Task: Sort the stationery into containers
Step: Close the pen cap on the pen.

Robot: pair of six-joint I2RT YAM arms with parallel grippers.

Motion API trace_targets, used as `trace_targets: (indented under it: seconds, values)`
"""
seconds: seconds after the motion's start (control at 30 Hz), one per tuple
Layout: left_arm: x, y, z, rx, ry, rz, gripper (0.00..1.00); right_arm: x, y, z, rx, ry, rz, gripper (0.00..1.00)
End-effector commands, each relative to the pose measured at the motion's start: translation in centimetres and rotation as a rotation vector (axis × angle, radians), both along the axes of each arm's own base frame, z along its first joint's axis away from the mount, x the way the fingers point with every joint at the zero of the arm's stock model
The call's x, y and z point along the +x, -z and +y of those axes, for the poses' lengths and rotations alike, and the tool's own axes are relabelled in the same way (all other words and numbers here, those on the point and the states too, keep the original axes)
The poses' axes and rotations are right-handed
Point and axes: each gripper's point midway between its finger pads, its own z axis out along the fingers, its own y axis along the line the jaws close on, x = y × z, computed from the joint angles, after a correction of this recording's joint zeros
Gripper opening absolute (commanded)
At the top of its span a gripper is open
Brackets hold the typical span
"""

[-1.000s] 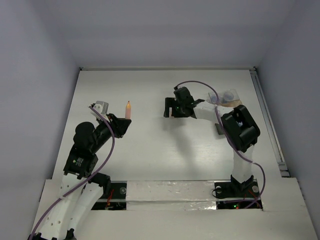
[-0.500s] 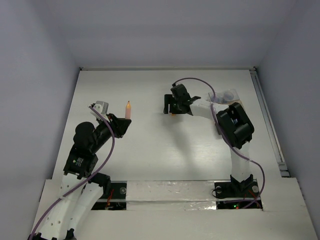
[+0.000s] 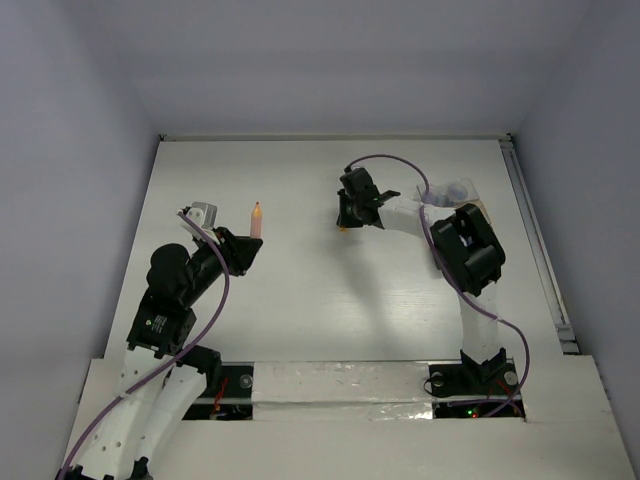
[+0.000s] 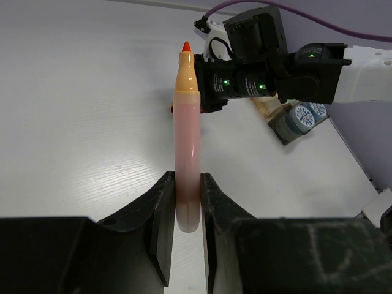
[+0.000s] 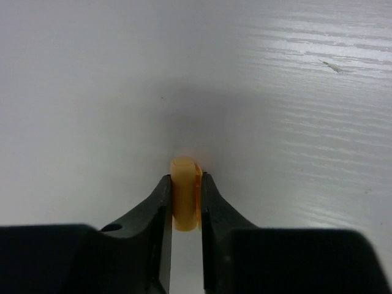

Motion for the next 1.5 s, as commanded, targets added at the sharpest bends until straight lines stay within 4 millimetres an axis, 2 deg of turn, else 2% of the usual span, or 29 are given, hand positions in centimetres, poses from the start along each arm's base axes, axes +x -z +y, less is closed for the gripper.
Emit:
trace_targets:
  seconds: [0.0,0.07,0.13,0.17,0.2,0.27,0.3,0.37,0.4,0.43,0.47,0.53,0.57,0.63,0.67,0.7,0.73,0.8,0.9,1.07,1.3,1.47]
  values:
    - [0.2,-1.8,0.0,-0.009,0.002,-0.07,0.0,-0.1,0.7,-0.9,-0.047,0.007,0.027,0.13]
    - [0.2,-1.7,0.0,-0.01,0.003,-0.068,0.0,-0.2,0.2,-0.9,-0.038,0.009,0.02,0.0]
    - [0.2,-1.5,-0.3,-0.013,0.021,-0.06,0.0,0.1,-0.8,-0.3,0.004,0.003,-0.015,0.0]
    - [0.1,-1.5,-0.5,-0.017,0.034,-0.057,0.0,0.9,-3.5,0.7,0.075,-0.009,-0.09,0.0]
    - [0.0,-1.4,-0.8,-0.022,0.05,-0.05,0.0,-0.1,-3.5,1.2,0.12,-0.044,-0.08,0.0]
    - [-0.4,-1.4,-1.6,-0.042,0.102,-0.047,0.0,-0.7,-6.1,2.5,0.235,-0.073,-0.113,0.0]
    - [-0.5,-1.5,-2.0,-0.062,0.117,-0.035,0.0,-1.3,-9.2,3.8,0.349,-0.128,-0.178,0.0]
    - [-1.1,-1.4,-3.0,-0.101,0.179,-0.022,0.0,-2.5,-12.7,5.3,0.504,-0.173,-0.216,0.0]
    - [-1.4,-1.6,-3.2,-0.123,0.196,-0.024,0.0,-3.2,-16.9,6.2,0.617,-0.239,-0.297,0.0]
    - [-1.6,-2.6,-3.6,-0.17,0.213,-0.046,0.0,-4.5,-17.5,6.8,0.663,-0.266,-0.299,0.0]
    - [-2.1,-2.4,-4.0,-0.19,0.245,-0.043,0.0,-5.4,-19.1,7.4,0.729,-0.278,-0.302,0.0]
    - [-2.7,-3.5,-4.3,-0.244,0.266,-0.071,0.0,-6.8,-24.0,7.8,0.848,-0.334,-0.405,0.0]
    - [-2.8,-3.1,-4.5,-0.254,0.282,-0.059,0.0,-7.4,-24.7,7.7,0.891,-0.326,-0.402,0.0]
    - [-2.8,-3.0,-5.0,-0.28,0.308,-0.058,0.0,-8.8,-28.5,7.6,0.992,-0.365,-0.482,0.0]
    - [-3.2,-2.7,-5.5,-0.307,0.346,-0.028,0.0,-9.6,-29.6,7.8,1.043,-0.376,-0.481,0.0]
    - [-3.1,-1.6,-5.8,-0.322,0.364,0.011,0.0,-10.2,-31.1,7.5,1.093,-0.395,-0.527,0.0]
    - [-3.3,-2.2,-6.2,-0.342,0.395,-0.015,0.0,-10.7,-32.0,7.3,1.123,-0.406,-0.544,0.0]
    - [-3.6,-1.5,-6.7,-0.362,0.438,0.025,0.0,-12.0,-34.1,7.3,1.194,-0.451,-0.572,0.0]
    - [-3.2,-1.8,-7.0,-0.335,0.462,0.017,0.0,-12.9,-35.6,7.7,1.245,-0.498,-0.584,0.0]
    - [-2.7,-2.4,-6.9,-0.295,0.461,-0.007,0.0,-14.7,-36.4,9.5,1.301,-0.57,-0.576,0.0]
    - [-2.2,-3.3,-6.2,-0.258,0.436,-0.047,0.0,-15.2,-36.4,10.8,1.317,-0.603,-0.581,0.0]
    - [-2.4,-3.7,-6.3,-0.274,0.449,-0.057,0.0,-15.1,-36.7,10.8,1.311,-0.607,-0.605,0.0]
